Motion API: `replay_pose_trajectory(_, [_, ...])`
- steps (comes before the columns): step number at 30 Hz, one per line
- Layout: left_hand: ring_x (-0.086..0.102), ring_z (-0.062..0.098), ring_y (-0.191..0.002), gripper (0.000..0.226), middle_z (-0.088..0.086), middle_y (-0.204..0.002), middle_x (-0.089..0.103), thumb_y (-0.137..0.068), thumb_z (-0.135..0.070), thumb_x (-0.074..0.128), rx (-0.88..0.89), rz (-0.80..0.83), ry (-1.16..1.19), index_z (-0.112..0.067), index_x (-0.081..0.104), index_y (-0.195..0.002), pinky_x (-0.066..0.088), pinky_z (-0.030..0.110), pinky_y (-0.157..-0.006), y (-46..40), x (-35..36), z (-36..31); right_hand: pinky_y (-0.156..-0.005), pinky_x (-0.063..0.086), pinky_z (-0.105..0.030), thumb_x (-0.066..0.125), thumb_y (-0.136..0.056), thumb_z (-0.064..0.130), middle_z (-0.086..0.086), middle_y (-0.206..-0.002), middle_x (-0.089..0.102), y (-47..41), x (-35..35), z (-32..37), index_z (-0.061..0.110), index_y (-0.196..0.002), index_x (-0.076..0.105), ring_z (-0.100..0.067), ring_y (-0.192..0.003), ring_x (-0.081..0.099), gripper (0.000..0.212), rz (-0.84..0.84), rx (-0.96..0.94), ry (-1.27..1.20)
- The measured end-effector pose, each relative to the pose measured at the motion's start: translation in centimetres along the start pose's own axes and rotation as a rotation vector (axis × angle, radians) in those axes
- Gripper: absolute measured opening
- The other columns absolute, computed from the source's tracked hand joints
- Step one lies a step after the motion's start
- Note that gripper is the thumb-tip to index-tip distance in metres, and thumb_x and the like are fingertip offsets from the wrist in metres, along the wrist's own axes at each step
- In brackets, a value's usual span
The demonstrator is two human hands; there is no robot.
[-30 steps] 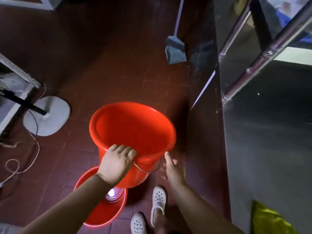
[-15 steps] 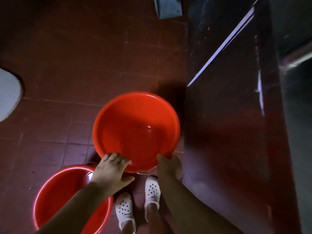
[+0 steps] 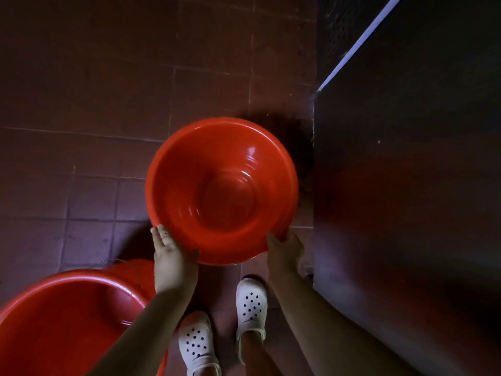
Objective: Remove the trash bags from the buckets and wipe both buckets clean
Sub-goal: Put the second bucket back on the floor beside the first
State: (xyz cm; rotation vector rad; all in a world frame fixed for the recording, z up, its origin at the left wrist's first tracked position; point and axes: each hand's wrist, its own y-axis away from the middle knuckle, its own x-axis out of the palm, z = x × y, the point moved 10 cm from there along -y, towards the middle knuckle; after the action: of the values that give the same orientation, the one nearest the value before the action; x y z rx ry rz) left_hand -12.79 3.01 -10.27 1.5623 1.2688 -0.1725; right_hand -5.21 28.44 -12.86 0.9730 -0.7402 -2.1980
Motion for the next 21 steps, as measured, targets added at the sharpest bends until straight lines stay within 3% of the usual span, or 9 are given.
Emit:
replay_pose_trajectory(3, [0.009, 0.038, -0.143, 0.087, 0.021, -0.157, -0.004, -0.086, -0.004, 0.061, 0.077, -0.012, -0.009, -0.002, 0.001, -0.149, 0.017, 0.041, -0.116, -0.3, 1.7, -0.4, -0.073, 0.049, -0.02, 0.061, -0.088, 0.01, -0.013, -0.114, 0.064, -0.7, -0.1, -1.4, 0.004, -0.123, 0.053, -0.024, -0.103, 0.062, 0.036, 0.039, -0.019, 0.018])
replay_pose_trajectory(5, [0.012, 0.039, -0.142, 0.087, 0.018, -0.157, -0.005, -0.086, -0.004, 0.061, 0.121, -0.026, -0.017, -0.004, 0.002, -0.149, 0.02, 0.044, -0.115, -0.3, 2.4, -1.2, -0.091, 0.047, -0.032, 0.062, -0.088, 0.013, -0.013, -0.134, 0.051, -0.7, -0.8, -1.3, 0.01, -0.141, 0.036, -0.025, -0.121, 0.05, 0.059, 0.02, -0.093, 0.112])
replay_pose_trajectory(7, [0.014, 0.038, -0.142, 0.086, 0.016, -0.158, -0.004, -0.086, -0.006, 0.062, 0.146, -0.035, -0.019, -0.006, 0.003, -0.15, 0.023, 0.045, -0.114, -0.5, 2.8, -2.2, -0.107, 0.035, -0.047, 0.066, -0.086, 0.022, -0.012, -0.149, 0.034, -0.4, -1.8, 0.2, 0.015, -0.148, 0.024, -0.027, -0.136, 0.031, 0.075, -0.057, -0.269, 0.414])
replay_pose_trajectory(9, [0.016, 0.037, -0.142, 0.086, 0.014, -0.158, -0.002, -0.086, -0.011, 0.063, 0.175, -0.04, -0.024, -0.007, 0.005, -0.15, 0.025, 0.045, -0.112, -0.9, 3.3, -3.4, -0.111, 0.027, -0.053, 0.067, -0.084, 0.03, -0.01, -0.153, 0.025, 0.3, -1.8, 1.9, 0.022, -0.145, 0.034, -0.03, -0.141, 0.019, 0.07, -0.104, -0.441, 0.712])
replay_pose_trajectory(11, [0.016, 0.035, -0.142, 0.087, 0.014, -0.158, -0.001, -0.086, -0.013, 0.064, 0.217, -0.031, -0.017, -0.006, 0.006, -0.15, 0.027, 0.044, -0.112, -1.2, 4.0, -5.0, -0.104, 0.035, -0.055, 0.076, -0.076, 0.028, -0.012, -0.146, 0.039, 0.9, -1.1, 3.6, 0.024, -0.123, 0.06, -0.037, -0.136, 0.031, 0.05, -0.114, -0.641, 0.876])
replay_pose_trajectory(13, [0.012, 0.032, -0.144, 0.086, 0.012, -0.159, -0.002, -0.087, -0.014, 0.063, 0.259, -0.021, -0.007, -0.008, 0.005, -0.15, 0.027, 0.043, -0.113, -1.6, 4.8, -6.6, -0.092, 0.043, -0.051, 0.082, -0.067, 0.026, -0.01, -0.127, 0.058, 1.1, -0.5, 4.5, 0.023, -0.1, 0.071, -0.038, -0.123, 0.049, 0.035, -0.086, -0.766, 0.949])
replay_pose_trajectory(16, [0.012, 0.029, -0.144, 0.085, 0.009, -0.159, -0.004, -0.087, -0.013, 0.063, 0.271, -0.02, -0.008, -0.009, 0.006, -0.15, 0.024, 0.038, -0.114, -2.1, 5.6, -8.1, -0.081, 0.048, -0.043, 0.085, -0.062, 0.03, 0.002, -0.099, 0.068, 0.5, -0.5, 5.8, 0.025, -0.085, 0.072, -0.029, -0.104, 0.062, 0.027, -0.078, -0.866, 0.999])
replay_pose_trajectory(21, [0.017, 0.029, -0.143, 0.085, 0.005, -0.159, -0.006, -0.087, -0.014, 0.063, 0.253, -0.021, -0.01, -0.012, 0.006, -0.15, 0.028, 0.038, -0.112, -2.6, 5.7, -8.5, -0.08, 0.044, -0.041, 0.081, -0.067, 0.032, 0.007, -0.092, 0.067, -0.2, -0.5, 6.5, 0.027, -0.085, 0.07, -0.026, -0.102, 0.06, 0.022, -0.05, -0.902, 1.023])
